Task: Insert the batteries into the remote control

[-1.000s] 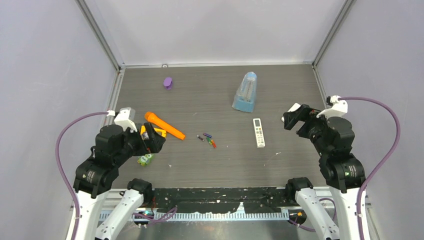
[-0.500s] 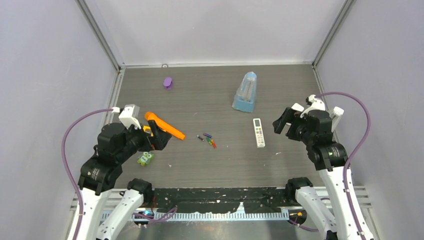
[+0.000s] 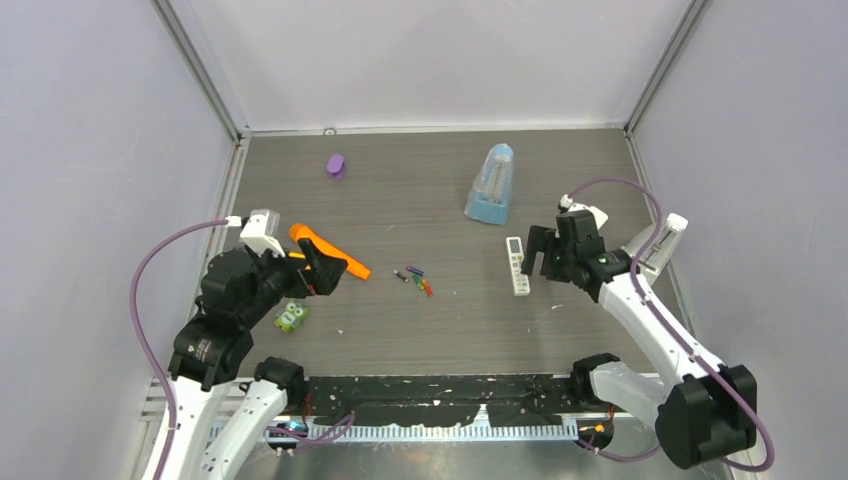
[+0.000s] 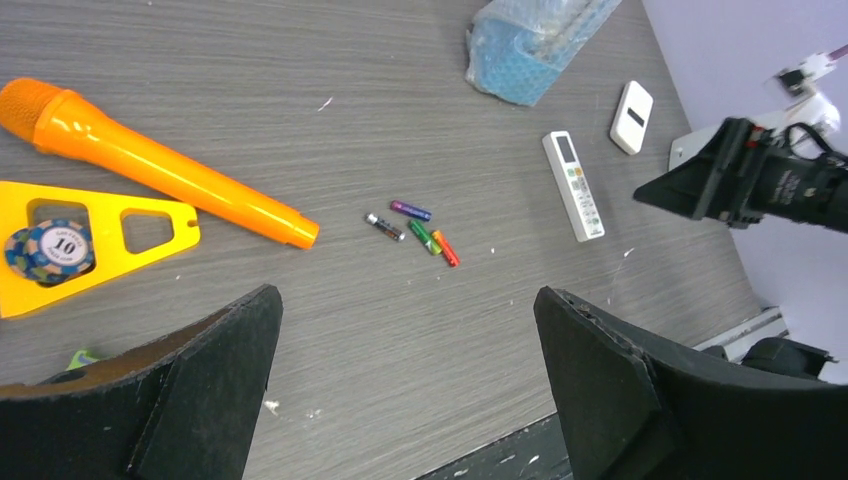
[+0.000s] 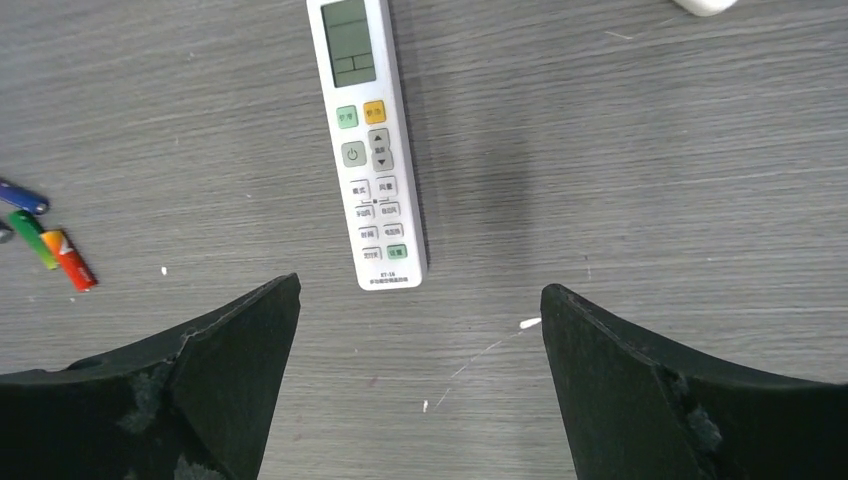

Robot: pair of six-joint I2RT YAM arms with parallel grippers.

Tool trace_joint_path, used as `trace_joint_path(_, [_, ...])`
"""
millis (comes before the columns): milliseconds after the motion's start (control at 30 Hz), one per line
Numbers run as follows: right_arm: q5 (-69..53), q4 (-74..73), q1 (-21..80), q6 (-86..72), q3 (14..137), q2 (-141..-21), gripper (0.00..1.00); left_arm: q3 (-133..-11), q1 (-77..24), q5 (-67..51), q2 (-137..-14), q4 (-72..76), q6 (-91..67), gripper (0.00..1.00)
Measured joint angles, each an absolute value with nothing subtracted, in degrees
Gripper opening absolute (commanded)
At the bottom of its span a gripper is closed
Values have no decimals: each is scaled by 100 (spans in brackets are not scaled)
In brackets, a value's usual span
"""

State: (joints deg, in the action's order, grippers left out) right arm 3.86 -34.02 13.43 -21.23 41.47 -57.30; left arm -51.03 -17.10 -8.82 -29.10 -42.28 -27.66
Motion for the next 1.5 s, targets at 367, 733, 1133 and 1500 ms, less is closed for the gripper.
trace_joint_path(367, [749,-2783,1953,-2073,4195,-7341,82,-4818,-1710,-902,-3190,-3568,-3223,100])
trace_joint_path(733, [934,-2613,2279,-1994,4541,-8499,52,-4696,-1710,-875,-3428,-3273,-3420,100])
trace_joint_path(1133, [644,-2611,2303,-2115,4650,-8665,20,-4694,-1710,-864,-3446,-3256,-3435,100])
trace_joint_path(1500, [-2569,-1553,2506,-3551,4698,-7203,20,-4652,-1710,-2228,-3625,-2244,-3828,100])
